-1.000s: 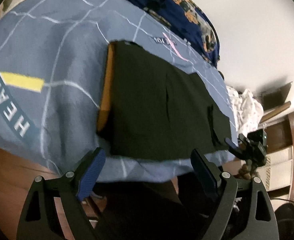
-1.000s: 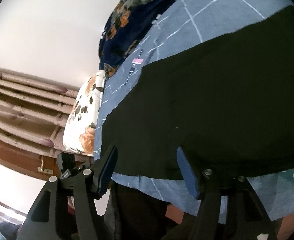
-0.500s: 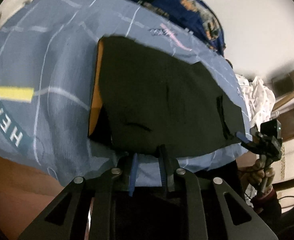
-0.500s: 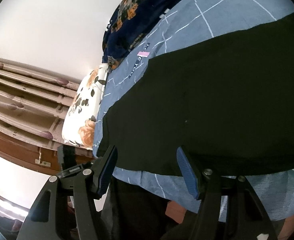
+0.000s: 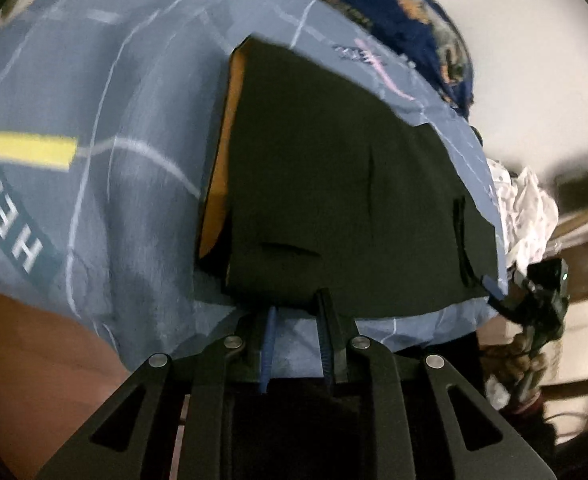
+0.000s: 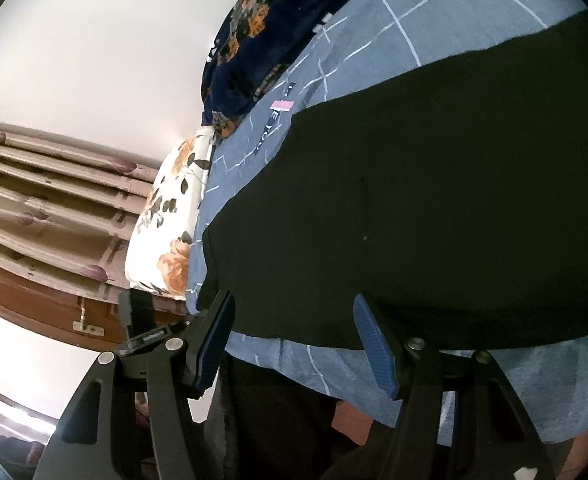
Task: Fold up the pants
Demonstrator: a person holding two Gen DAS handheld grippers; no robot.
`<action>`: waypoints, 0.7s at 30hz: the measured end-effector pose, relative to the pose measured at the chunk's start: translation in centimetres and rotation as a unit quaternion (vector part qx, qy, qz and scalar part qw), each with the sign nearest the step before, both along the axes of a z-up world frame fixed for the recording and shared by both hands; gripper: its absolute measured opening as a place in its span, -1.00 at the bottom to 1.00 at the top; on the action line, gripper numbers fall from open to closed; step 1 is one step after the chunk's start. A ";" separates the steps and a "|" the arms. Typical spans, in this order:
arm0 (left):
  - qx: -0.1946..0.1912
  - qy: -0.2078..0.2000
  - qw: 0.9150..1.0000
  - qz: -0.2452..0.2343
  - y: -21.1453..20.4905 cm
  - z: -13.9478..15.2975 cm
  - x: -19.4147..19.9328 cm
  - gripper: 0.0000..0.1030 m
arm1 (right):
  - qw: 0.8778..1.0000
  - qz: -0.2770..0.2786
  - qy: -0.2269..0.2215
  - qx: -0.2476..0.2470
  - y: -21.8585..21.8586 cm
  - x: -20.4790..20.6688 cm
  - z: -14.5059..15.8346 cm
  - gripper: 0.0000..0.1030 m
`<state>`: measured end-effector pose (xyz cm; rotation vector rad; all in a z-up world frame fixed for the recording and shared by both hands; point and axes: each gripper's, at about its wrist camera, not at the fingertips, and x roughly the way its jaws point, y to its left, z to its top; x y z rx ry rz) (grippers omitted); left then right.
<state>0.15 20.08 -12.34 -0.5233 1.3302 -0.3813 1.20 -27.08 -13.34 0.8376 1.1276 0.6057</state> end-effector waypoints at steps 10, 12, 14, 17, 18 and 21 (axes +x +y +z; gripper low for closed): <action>0.031 -0.016 0.999 0.030 1.0 0.6 0.2 -0.10 | 1.000 0.002 -0.001 0.004 0.1 -0.3 0.2 0.19; 0.026 -0.020 0.999 0.036 1.4 0.5 0.6 -0.08 | 1.000 0.001 0.001 0.006 0.1 -0.2 0.0 0.19; 0.005 -0.016 0.999 0.036 1.8 0.0 1.1 -0.07 | 1.000 0.002 0.003 0.009 0.2 -0.2 -0.2 0.20; -0.025 -0.031 0.999 0.026 2.2 -0.4 1.6 -0.05 | 1.000 0.003 0.008 0.010 0.4 -0.3 -0.4 0.21; -0.029 -0.036 0.999 0.022 2.2 -0.4 1.6 -0.05 | 1.000 0.004 0.008 0.009 0.4 -0.3 -0.4 0.21; -0.028 -0.057 0.998 0.007 2.0 -0.3 1.8 -0.19 | 1.000 0.003 0.008 0.007 0.4 -0.3 -0.3 0.21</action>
